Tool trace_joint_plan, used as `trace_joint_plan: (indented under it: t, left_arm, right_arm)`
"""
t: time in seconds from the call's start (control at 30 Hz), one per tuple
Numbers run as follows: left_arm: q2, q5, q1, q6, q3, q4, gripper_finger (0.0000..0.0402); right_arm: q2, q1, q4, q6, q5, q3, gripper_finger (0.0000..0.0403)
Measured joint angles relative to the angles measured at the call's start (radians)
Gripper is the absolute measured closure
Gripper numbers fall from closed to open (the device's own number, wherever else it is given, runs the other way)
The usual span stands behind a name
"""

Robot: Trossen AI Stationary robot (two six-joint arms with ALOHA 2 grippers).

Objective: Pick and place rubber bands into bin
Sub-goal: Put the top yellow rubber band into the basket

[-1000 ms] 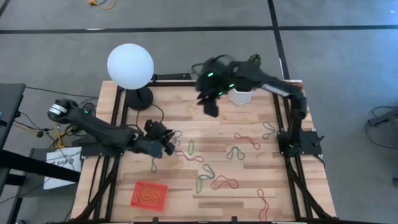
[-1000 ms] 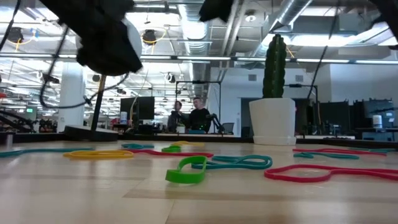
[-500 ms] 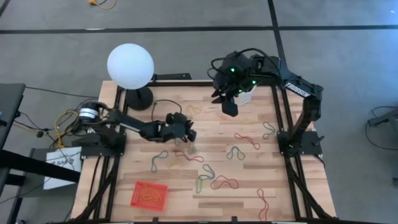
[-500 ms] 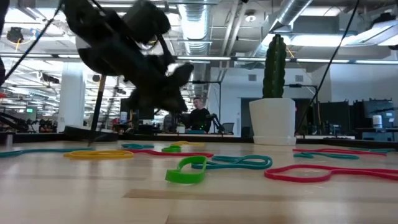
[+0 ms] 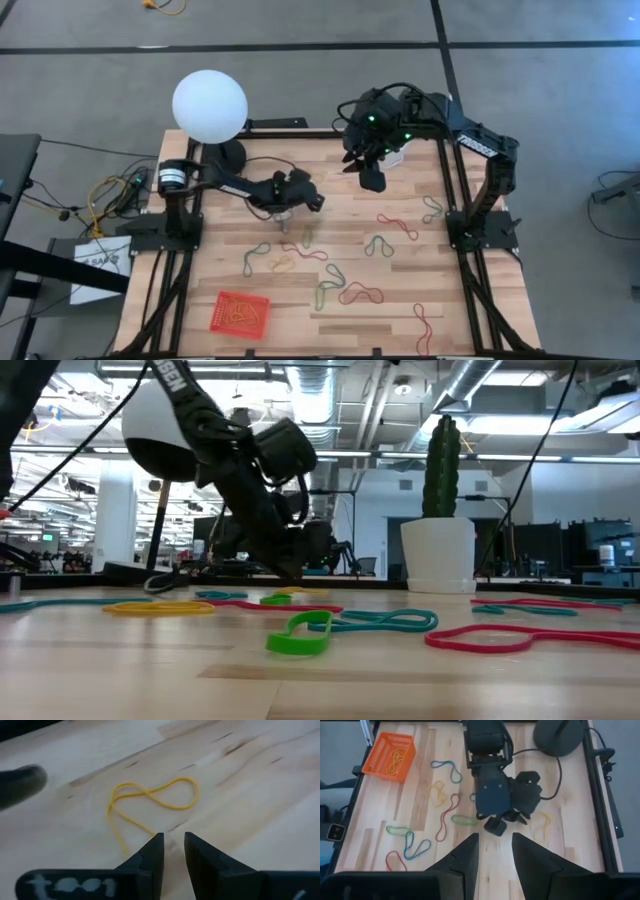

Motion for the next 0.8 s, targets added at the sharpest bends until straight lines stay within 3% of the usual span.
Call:
trace_joint_plan:
  t: [0.43, 0.8]
  left_arm:
    - [0.026, 0.071, 0.055, -0.075, 0.064, -0.171, 0.0336]
    - [0.026, 0.076, 0.053, -0.075, 0.064, -0.154, 0.0336]
  right_arm:
    - [0.000, -0.011, -0.023, -0.025, 0.002, -0.018, 0.0290]
    - [0.000, -0.011, -0.021, -0.026, 0.002, -0.018, 0.0290]
